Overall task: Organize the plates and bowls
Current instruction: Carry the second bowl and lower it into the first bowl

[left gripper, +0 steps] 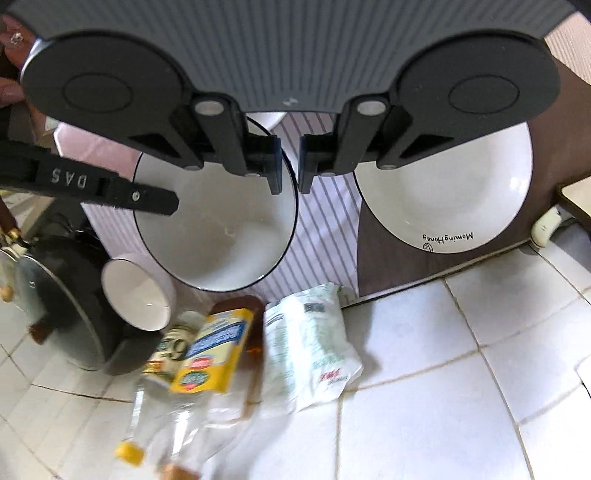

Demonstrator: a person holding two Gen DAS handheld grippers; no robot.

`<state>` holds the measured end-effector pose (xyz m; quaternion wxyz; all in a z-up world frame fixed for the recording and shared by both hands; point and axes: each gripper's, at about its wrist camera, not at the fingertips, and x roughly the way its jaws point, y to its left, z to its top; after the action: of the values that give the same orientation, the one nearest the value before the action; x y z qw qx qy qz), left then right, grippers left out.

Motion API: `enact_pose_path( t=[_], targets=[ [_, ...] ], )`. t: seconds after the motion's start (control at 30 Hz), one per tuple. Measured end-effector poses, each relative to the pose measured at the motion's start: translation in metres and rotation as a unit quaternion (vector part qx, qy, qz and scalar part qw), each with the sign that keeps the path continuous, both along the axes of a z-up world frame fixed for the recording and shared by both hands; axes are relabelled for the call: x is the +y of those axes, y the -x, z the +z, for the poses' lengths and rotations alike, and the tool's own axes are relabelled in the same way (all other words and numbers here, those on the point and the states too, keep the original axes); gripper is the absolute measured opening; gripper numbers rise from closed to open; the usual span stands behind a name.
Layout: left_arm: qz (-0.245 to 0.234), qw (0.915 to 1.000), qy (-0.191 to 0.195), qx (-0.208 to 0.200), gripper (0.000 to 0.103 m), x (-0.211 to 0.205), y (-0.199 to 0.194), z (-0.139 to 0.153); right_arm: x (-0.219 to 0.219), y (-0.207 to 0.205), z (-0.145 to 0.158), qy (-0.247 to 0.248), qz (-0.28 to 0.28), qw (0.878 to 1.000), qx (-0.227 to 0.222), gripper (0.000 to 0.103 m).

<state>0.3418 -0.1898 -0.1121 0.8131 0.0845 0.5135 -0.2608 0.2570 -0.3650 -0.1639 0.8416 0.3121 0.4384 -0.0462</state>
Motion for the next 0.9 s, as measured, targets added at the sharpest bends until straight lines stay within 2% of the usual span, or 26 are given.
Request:
enact_pose_path(
  t=[0.23,0.37,0.57,0.73,0.9],
  targets=[
    [-0.027,0.9995,0.003,-0.013,0.007,0.003,0.035,0.029,0.004,0.043,0.024,-0.003,-0.009,1.000,-0.016,0.015],
    [-0.033,0.9992,-0.006,-0.022,0.007,0.008,0.054,0.034,0.011,0.063,0.029,-0.011,-0.015,1.000,-0.021,0.015],
    [-0.033,0.9990,-0.030,-0.002,0.007,0.017,0.065,0.012,0.027,0.078,0.017,-0.010,-0.013,1.000,-0.006,0.015],
    [-0.022,0.9982,-0.052,0.019,0.007,0.022,0.070,-0.008,0.034,0.075,0.004,-0.017,-0.003,1.000,0.014,0.015],
    [-0.014,0.9971,-0.058,0.046,0.008,0.027,0.071,-0.034,0.042,0.067,0.001,0.004,0.012,0.999,0.030,0.015]
  ],
)
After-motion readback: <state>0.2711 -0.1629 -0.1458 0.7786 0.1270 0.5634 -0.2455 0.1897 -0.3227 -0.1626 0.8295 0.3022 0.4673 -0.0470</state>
